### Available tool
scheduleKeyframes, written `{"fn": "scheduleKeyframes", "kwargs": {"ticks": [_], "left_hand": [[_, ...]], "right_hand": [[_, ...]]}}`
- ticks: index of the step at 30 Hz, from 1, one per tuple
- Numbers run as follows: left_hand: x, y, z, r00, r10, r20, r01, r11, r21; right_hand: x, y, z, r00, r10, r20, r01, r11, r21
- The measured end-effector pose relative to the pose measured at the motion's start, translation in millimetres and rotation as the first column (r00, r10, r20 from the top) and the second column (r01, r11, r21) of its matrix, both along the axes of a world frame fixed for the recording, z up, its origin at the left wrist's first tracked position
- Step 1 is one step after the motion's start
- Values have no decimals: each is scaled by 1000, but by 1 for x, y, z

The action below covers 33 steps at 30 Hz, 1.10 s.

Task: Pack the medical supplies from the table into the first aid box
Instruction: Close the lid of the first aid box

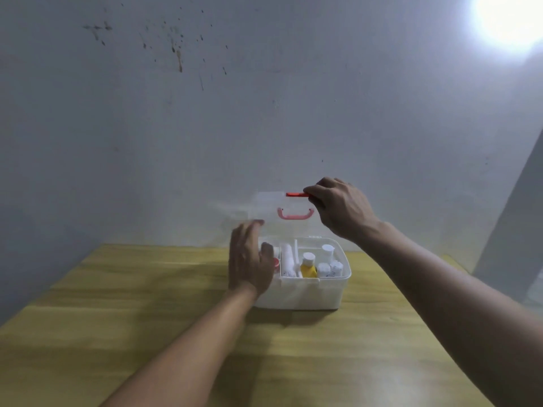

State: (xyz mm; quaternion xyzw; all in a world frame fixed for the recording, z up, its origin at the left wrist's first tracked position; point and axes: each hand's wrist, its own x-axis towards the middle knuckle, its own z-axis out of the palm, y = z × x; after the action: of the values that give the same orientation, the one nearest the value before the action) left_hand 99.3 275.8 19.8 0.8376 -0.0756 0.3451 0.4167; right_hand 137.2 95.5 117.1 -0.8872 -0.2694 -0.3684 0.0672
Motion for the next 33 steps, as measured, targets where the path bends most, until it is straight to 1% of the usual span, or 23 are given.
{"fn": "scheduleKeyframes", "kwargs": {"ticks": [1, 2, 3, 4, 5, 7, 9, 10, 12, 14, 16, 18, 21, 22, 25, 28, 33], "left_hand": [[-2, 3, 4, 993, 74, 88, -63, 990, -124], [-2, 7, 8, 980, 149, 129, -119, 969, -216], [-2, 10, 13, 970, 203, 135, -161, 950, -269], [-3, 13, 20, 967, 223, 123, -181, 940, -288], [-4, 15, 26, 972, 213, 103, -178, 945, -275], [-5, 17, 36, 991, 126, 37, -119, 980, -161], [-5, 16, 41, 995, 2, -97, -1, 1000, 14], [-5, 15, 42, 983, -50, -176, 69, 992, 108], [-5, 11, 41, 940, -103, -325, 195, 944, 266], [-8, 8, 37, 889, -106, -445, 282, 893, 351], [-12, 7, 33, 850, -86, -520, 328, 858, 394], [-17, 6, 31, 842, -60, -536, 333, 839, 430], [-20, 5, 29, 849, -39, -528, 329, 821, 468], [-21, 5, 28, 854, -23, -519, 325, 803, 499], [-21, 5, 21, 884, 51, -465, 283, 733, 619], [-22, 3, 19, 909, 70, -412, 242, 715, 656], [-23, 2, 16, 925, 53, -377, 218, 740, 637]], "right_hand": [[-10, -2, -5, 1000, 13, -7, -14, 1000, -7], [-20, -3, -11, 1000, 26, -19, -26, 1000, -14], [-30, -4, -17, 999, 34, -35, -35, 999, -16], [-39, -4, -25, 998, 37, -58, -38, 999, -17], [-48, -5, -34, 996, 35, -82, -37, 999, -21], [-60, -6, -52, 993, 28, -116, -32, 999, -34], [-69, -8, -69, 989, 15, -150, -22, 999, -46], [-72, -9, -76, 987, 12, -162, -18, 999, -40], [-77, -9, -87, 983, 7, -184, -8, 1000, -2], [-81, -9, -90, 978, 4, -209, 1, 1000, 21], [-84, -11, -88, 964, -4, -265, 7, 1000, 10], [-86, -14, -83, 940, -24, -341, 22, 1000, -9], [-86, -17, -77, 914, -43, -404, 70, 996, 54], [-84, -18, -76, 904, -72, -421, 101, 994, 47], [-79, -17, -74, 847, -180, -500, 182, 982, -45], [-78, -17, -78, 834, -231, -501, 210, 973, -98], [-79, -14, -83, 858, -258, -444, 233, 966, -111]]}}
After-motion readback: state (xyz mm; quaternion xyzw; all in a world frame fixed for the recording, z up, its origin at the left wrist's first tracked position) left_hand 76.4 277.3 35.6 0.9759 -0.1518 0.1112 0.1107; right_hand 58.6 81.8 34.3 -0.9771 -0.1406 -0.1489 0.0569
